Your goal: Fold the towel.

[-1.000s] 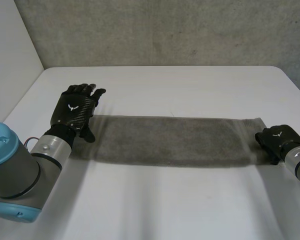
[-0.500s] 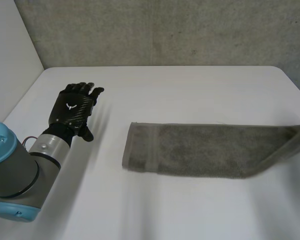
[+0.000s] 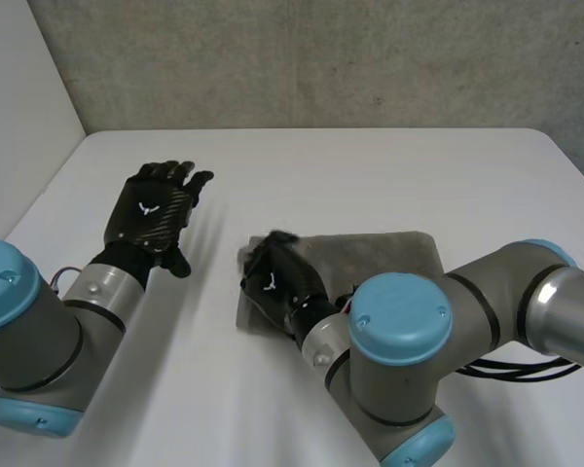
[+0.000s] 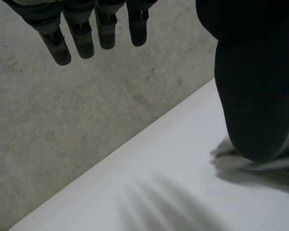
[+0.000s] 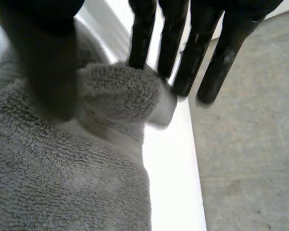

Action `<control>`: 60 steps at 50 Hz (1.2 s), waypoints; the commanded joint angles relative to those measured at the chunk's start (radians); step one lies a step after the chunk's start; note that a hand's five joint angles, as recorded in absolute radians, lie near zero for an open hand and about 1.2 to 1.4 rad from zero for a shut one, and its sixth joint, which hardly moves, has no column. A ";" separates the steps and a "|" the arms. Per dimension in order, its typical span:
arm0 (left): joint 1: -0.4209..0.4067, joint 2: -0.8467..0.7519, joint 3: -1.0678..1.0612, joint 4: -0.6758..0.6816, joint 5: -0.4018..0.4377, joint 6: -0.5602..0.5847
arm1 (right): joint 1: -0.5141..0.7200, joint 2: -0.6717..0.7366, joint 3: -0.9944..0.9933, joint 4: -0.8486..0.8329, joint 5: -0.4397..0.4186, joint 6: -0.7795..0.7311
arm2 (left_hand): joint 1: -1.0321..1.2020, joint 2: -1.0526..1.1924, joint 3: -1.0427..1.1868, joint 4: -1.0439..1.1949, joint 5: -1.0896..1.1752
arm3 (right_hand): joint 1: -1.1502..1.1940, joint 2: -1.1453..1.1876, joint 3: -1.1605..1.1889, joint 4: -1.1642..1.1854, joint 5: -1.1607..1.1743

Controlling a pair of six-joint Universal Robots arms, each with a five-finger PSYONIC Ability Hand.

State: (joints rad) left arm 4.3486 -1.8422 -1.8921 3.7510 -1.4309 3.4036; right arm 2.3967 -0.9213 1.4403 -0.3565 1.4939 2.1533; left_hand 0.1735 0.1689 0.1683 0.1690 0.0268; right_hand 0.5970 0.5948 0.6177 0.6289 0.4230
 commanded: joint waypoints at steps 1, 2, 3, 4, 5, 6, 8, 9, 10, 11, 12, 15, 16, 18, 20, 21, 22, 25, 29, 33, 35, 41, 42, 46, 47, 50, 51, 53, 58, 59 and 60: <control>-0.055 -0.019 0.057 0.021 0.000 -0.009 | -0.085 -0.175 0.080 -0.010 -0.003 0.184 | 0.008 0.012 0.013 0.012 -0.020 | -0.422 -0.420 -0.443 -0.454 -0.423; -0.073 -0.029 0.077 0.027 -0.002 -0.021 | -0.121 -0.218 0.103 -0.009 -0.003 0.256 | 0.008 0.012 0.013 0.012 -0.020 | -0.422 -0.420 -0.443 -0.454 -0.423; -0.073 -0.029 0.077 0.027 -0.002 -0.021 | -0.155 -0.256 0.123 -0.003 0.002 0.322 | 0.008 0.012 0.013 0.012 -0.020 | -0.422 -0.420 -0.443 -0.454 -0.423; -0.093 -0.038 0.096 0.032 -0.002 -0.035 | -0.156 -0.257 0.123 -0.002 0.002 0.323 | 0.011 0.015 0.016 0.015 -0.017 | -0.422 -0.420 -0.443 -0.454 -0.423; -0.110 -0.046 0.116 0.032 -0.003 -0.053 | -0.187 -0.290 0.146 0.004 0.003 0.383 | 0.017 0.021 0.022 0.021 -0.011 | -0.422 -0.420 -0.443 -0.454 -0.423; -0.110 -0.046 0.116 0.032 -0.003 -0.053 | -0.218 -0.316 0.178 0.010 0.003 0.431 | 0.017 0.021 0.022 0.021 -0.011 | -0.422 -0.420 -0.443 -0.454 -0.423; -0.147 -0.077 0.155 0.032 -0.005 -0.085 | -0.247 -0.336 0.218 0.022 0.000 0.466 | 0.031 0.036 0.036 0.036 0.003 | -0.422 -0.420 -0.443 -0.454 -0.423; -0.147 -0.077 0.156 0.032 -0.005 -0.086 | -0.248 -0.337 0.218 0.022 0.000 0.467 | 0.031 0.036 0.036 0.036 0.003 | -0.422 -0.420 -0.443 -0.454 -0.423; -0.165 -0.100 0.177 0.030 -0.005 -0.092 | -0.282 -0.346 0.251 0.045 -0.001 0.490 | 0.034 0.039 0.039 0.039 0.006 | -0.422 -0.420 -0.443 -0.454 -0.423; -0.165 -0.100 0.177 0.030 -0.005 -0.092 | -0.324 -0.349 0.281 0.075 -0.004 0.494 | 0.034 0.039 0.039 0.039 0.006 | -0.422 -0.420 -0.443 -0.454 -0.423; -0.184 -0.123 0.197 0.029 -0.013 -0.092 | -0.324 -0.349 0.281 0.076 -0.004 0.494 | 0.034 0.039 0.039 0.039 0.006 | -0.422 -0.420 -0.443 -0.454 -0.423; -0.204 -0.175 0.229 0.024 -0.034 -0.090 | -0.401 -0.349 0.339 0.131 -0.020 0.499 | 0.043 0.047 0.048 0.047 0.015 | -0.422 -0.420 -0.443 -0.454 -0.423; -0.210 -0.204 0.241 0.020 -0.045 -0.090 | -0.434 -0.346 0.365 0.143 -0.033 0.500 | 0.046 0.050 0.051 0.050 0.018 | -0.422 -0.420 -0.443 -0.454 -0.423; -0.214 -0.230 0.251 0.016 -0.055 -0.089 | -0.467 -0.338 0.393 0.143 -0.055 0.500 | 0.049 0.053 0.054 0.053 0.021 | -0.421 -0.419 -0.442 -0.453 -0.422; -0.218 -0.253 0.252 0.013 -0.063 -0.087 | -0.504 -0.330 0.414 0.143 -0.084 0.502 | 0.052 0.056 0.057 0.056 0.024 | -0.345 -0.343 -0.365 -0.377 -0.345; -0.221 -0.270 0.252 0.007 -0.065 -0.086 | -0.530 -0.314 0.431 0.143 -0.113 0.502 | 0.052 0.056 0.057 0.056 0.024 | -0.292 -0.290 -0.313 -0.324 -0.293; -0.221 -0.270 0.252 0.007 -0.065 -0.086 | -0.545 -0.289 0.436 0.143 -0.130 0.499 | 0.052 0.056 0.057 0.056 0.024 | -0.219 -0.217 -0.240 -0.251 -0.220; -0.221 -0.290 0.249 -0.008 -0.066 -0.086 | -0.557 -0.248 0.428 0.142 -0.136 0.494 | 0.052 0.056 0.057 0.056 0.024 | 0.088 0.090 0.067 0.056 0.087; -0.221 -0.290 0.239 -0.036 -0.068 -0.087 | -0.565 -0.235 0.402 0.140 -0.129 0.487 | 0.049 0.053 0.054 0.053 0.021 | 0.522 0.524 0.501 0.490 0.522; -0.221 -0.272 0.229 -0.053 -0.069 -0.087 | -0.556 -0.257 0.342 0.136 -0.100 0.461 | 0.049 0.053 0.054 0.053 0.021 | 0.799 0.801 0.779 0.767 0.799; -0.221 -0.229 0.217 -0.072 -0.071 -0.089 | -0.556 -0.269 0.310 0.131 -0.089 0.442 | 0.046 0.051 0.051 0.050 0.018 | 0.799 0.801 0.779 0.767 0.799; -0.215 -0.097 0.192 -0.088 -0.088 -0.090 | -0.379 -0.268 0.163 0.132 -0.090 0.323 | 0.043 0.048 0.048 0.047 0.015 | 0.799 0.801 0.779 0.767 0.799; -0.215 -0.097 0.192 -0.088 -0.088 -0.090 | -0.308 -0.242 0.122 0.139 -0.090 0.272 | 0.043 0.048 0.048 0.047 0.015 | 0.799 0.801 0.779 0.767 0.799; -0.199 0.000 0.179 -0.086 -0.155 -0.089 | -0.194 -0.172 0.045 0.156 -0.096 0.125 | 0.031 0.036 0.036 0.036 0.003 | 0.799 0.801 0.779 0.767 0.799; -0.187 0.024 0.173 -0.085 -0.183 -0.087 | -0.156 -0.142 0.019 0.160 -0.104 0.047 | 0.028 0.033 0.033 0.033 0.000 | 0.799 0.801 0.779 0.767 0.799; -0.169 0.047 0.165 -0.085 -0.207 -0.086 | -0.091 -0.068 -0.015 0.165 -0.156 -0.088 | 0.025 0.030 0.030 0.030 -0.002 | 0.799 0.801 0.779 0.767 0.799; -0.147 0.070 0.157 -0.086 -0.224 -0.087 | -0.091 -0.068 -0.015 0.165 -0.156 -0.089 | 0.022 0.027 0.028 0.027 -0.005 | 0.799 0.801 0.779 0.767 0.799; -0.127 0.087 0.153 -0.086 -0.232 -0.092 | -0.033 -0.002 -0.030 0.163 -0.239 -0.194 | 0.022 0.027 0.028 0.027 -0.005 | 0.799 0.801 0.779 0.767 0.799; -0.101 0.101 0.139 -0.085 -0.233 -0.098 | -0.011 0.027 -0.037 0.149 -0.273 -0.216 | 0.022 0.027 0.028 0.027 -0.005 | 0.799 0.801 0.779 0.767 0.799; -0.101 0.101 0.139 -0.085 -0.233 -0.098 | -0.013 0.013 -0.034 0.137 -0.259 -0.193 | 0.022 0.027 0.028 0.027 -0.005 | 0.617 0.619 0.597 0.585 0.617; -0.103 0.101 0.139 -0.085 -0.233 -0.098 | -0.013 0.013 -0.034 0.137 -0.259 -0.193 | 0.022 0.027 0.028 0.027 -0.005 | 0.615 0.618 0.595 0.583 0.615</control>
State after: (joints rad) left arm 4.2341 -1.7435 -1.7451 3.6652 -1.6655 3.3089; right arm 2.3727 -0.9181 1.4020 -0.1960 1.2559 1.9564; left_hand 0.1841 0.1832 0.1834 0.1837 0.0267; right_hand 1.3243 1.2818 1.3350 1.3372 1.1657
